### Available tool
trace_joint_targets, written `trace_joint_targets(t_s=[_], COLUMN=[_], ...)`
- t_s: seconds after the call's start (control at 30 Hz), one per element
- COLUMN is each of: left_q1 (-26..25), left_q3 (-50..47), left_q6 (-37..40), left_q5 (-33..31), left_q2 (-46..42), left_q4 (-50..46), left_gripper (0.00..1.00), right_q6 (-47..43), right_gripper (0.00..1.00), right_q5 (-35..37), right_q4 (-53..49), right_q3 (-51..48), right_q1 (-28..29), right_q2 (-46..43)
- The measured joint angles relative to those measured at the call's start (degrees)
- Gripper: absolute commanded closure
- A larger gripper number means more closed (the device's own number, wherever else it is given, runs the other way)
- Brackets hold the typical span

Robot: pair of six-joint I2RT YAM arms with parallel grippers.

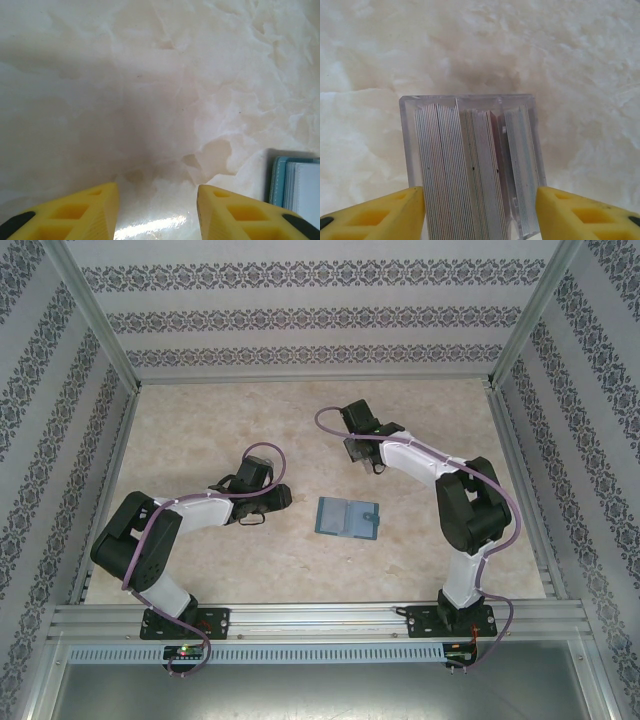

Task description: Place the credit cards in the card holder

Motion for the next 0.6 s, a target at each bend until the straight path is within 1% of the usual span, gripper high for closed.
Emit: trace_joint_targets(t_s=[0.17, 0.3, 0.37, 0.5, 0.6], left_q1=[0.0, 0.0, 0.0, 0.0, 0.0], left_q3=[0.02, 0.0, 0.02, 0.02, 0.02], left_q6=[0.02, 0.02, 0.02, 0.02, 0.02], left_q5=[-0.02, -0.04, -0.04, -0.04, -0.02], left_q2=[-0.44, -0.7, -0.72, -0.72, -0.72], left_q4=[0.0, 0.0, -0.02, -0.02, -0.02], left_gripper=[0.54, 0.54, 0.54, 0.54, 0.55], right_q6=[-2.19, -3.48, -4.02, -4.44, -4.9], right_gripper=[0.41, 0.44, 0.5, 0.7, 0.8], right_q5=[5.77, 8.81, 9.18, 9.31, 9.29], right_q4=[-0.63, -0.98, -0.96, -1.11, -1.16], right_q3=[0.0, 0.39, 0.39, 0.61, 0.61], right_q1=[1.79, 2.67, 2.75, 2.69, 2.73], right_q2=[0.0, 0.31, 0.31, 0.31, 0.31])
